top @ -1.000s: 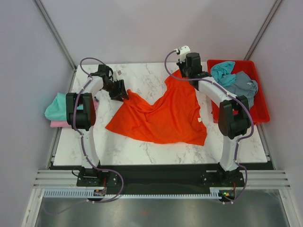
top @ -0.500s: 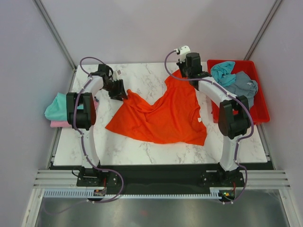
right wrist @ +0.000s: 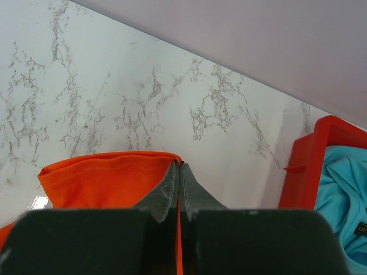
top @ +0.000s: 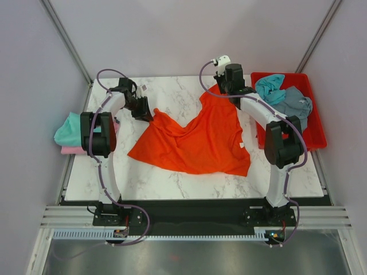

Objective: Fold and stack the t-shirts
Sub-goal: Flatten the tshirt out

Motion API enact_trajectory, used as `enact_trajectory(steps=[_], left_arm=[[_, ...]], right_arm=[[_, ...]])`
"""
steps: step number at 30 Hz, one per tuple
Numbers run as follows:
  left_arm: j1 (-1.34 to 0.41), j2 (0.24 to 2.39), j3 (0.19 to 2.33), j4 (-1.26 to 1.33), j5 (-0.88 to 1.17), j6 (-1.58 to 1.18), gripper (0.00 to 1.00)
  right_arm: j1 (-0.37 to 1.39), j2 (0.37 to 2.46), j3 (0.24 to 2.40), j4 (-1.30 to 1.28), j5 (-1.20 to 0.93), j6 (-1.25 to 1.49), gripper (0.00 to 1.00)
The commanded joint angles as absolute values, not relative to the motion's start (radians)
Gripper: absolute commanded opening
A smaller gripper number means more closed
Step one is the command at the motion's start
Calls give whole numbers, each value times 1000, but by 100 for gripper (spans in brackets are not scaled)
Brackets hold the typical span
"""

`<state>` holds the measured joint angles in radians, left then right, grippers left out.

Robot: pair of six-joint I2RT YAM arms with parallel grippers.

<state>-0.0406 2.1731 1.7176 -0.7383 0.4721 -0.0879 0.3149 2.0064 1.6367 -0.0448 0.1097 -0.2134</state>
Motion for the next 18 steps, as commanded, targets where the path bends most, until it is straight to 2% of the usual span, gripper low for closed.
enact_trajectory(steps=[1, 2, 3, 5, 11, 18], left_arm=[[-37, 2171, 1740, -735, 468, -69, 33], [-37, 2171, 1740, -736, 469, -68, 28], [-37, 2169, 1738, -736, 466, -67, 15], [-37, 2168, 1736, -738, 457, -66, 2], [-35, 2129, 1740, -742, 454, -61, 2], [-35, 1962, 1795, -752, 460, -12, 2]], right_arm=[[316, 1991, 1664, -23, 103, -210, 0], [316, 1994, 1669, -23, 103, -210, 0], [316, 1996, 1670, -23, 103, -209, 0], [316, 1996, 1672, -23, 103, -210, 0], [314, 1985, 1672, -17, 126, -218, 0], [292, 1896, 1707, -52, 186, -210, 0]])
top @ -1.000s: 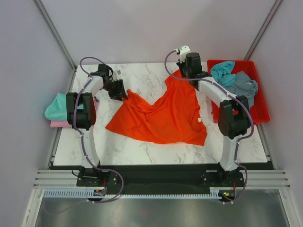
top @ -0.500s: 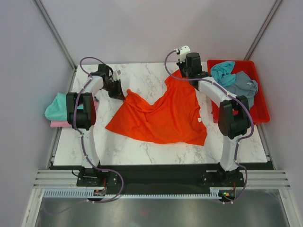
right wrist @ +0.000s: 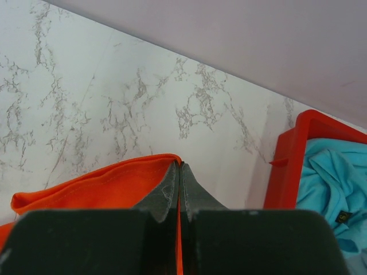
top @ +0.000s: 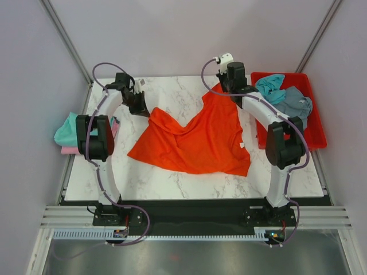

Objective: Fold and stack the t-shirts
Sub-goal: Flatten the tshirt out

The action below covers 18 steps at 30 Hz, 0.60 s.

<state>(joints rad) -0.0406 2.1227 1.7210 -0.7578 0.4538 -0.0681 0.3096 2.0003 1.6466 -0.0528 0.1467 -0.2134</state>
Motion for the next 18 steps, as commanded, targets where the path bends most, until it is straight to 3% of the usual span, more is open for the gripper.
enact_trajectory(steps=[1, 18], left_arm=[[-37, 1919, 1799, -752, 457, -6, 2], [-46, 1493, 1726, -811, 420, 81, 2]], right_arm=[[288, 1863, 1709, -75, 187, -204, 0], [278, 1387, 1686, -251, 157, -186, 0]])
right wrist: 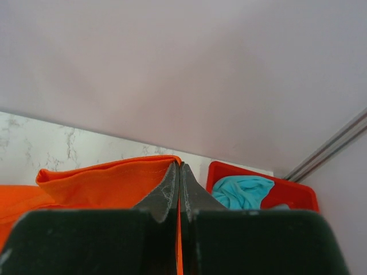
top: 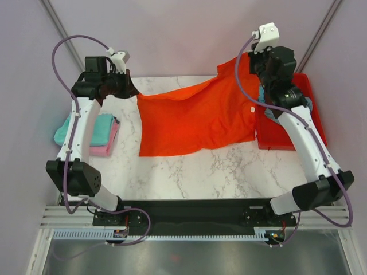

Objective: Fold and stack the t-shirts
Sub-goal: Flatten the tshirt out

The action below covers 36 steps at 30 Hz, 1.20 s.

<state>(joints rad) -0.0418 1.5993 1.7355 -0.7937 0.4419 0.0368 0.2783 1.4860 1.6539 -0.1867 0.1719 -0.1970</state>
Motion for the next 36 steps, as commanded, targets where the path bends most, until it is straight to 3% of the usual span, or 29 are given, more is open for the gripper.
enact_trajectory(steps=[1, 8, 20, 30, 36], left_arm=[[-46, 1470, 1724, -811, 420, 81, 2], [-46, 1237, 1683, -811, 399, 107, 2], [-46, 931, 1779, -879, 348, 117, 2], [-25, 934, 1986, -893, 345, 106, 2], [-20, 985, 2039, -862, 328, 112, 2]], right_arm=[[279, 1359, 1678, -267, 152, -187, 0], [278, 1094, 1638, -386, 112, -155, 0], [273, 850, 1715, -580, 2, -101, 0], [213, 913, 2043, -621, -51, -74, 0], [196, 962, 2077, -548, -71, -48, 0]])
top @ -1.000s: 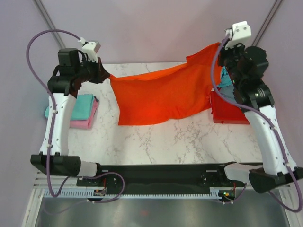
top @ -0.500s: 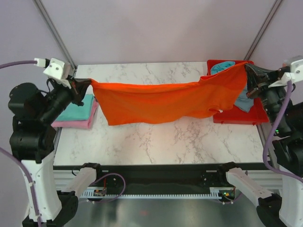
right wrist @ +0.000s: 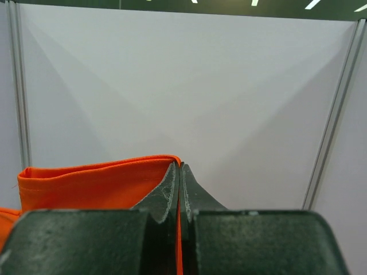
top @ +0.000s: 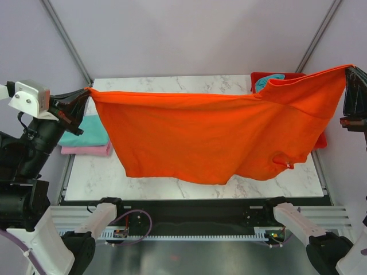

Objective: Fold and stack the t-shirts
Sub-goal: Flatten the tshirt out

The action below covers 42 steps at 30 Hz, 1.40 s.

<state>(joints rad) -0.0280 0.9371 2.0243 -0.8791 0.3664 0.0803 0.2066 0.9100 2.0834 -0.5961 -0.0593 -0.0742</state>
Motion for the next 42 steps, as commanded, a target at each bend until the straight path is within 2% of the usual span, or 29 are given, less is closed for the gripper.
enact_trajectory(steps=[1, 12, 16, 20, 25, 29, 33, 37, 42], left_arm=[[-20, 994, 2028, -862, 318, 129, 2], [-20, 983, 1576, -813, 244, 196, 2], [-20, 1046, 1383, -727, 253, 189, 2], [-23, 1181, 1332, -603, 233, 204, 2], [-25, 1374, 1342, -474, 184, 229, 2], [-25, 1559, 1353, -396, 137, 230, 2], [-25, 1728, 1400, -331, 124, 238, 2], [-28, 1902, 1561, -316, 124, 213, 2], [-32, 2064, 1721, -298, 89, 215, 2]], right_arm=[[195, 963, 2063, -543, -74, -48, 0], [196, 960, 1573, -401, -120, -52, 0], [196, 1044, 1379, -263, -149, -67, 0], [196, 1218, 1315, -126, -156, -118, 0], [196, 1515, 1347, -49, -170, -141, 0], [193, 1754, 1455, -49, -132, -146, 0], [184, 1985, 1647, -61, -97, -138, 0], [183, 2208, 1843, -61, -34, -137, 0], [181, 2356, 2097, -45, 17, -138, 0]])
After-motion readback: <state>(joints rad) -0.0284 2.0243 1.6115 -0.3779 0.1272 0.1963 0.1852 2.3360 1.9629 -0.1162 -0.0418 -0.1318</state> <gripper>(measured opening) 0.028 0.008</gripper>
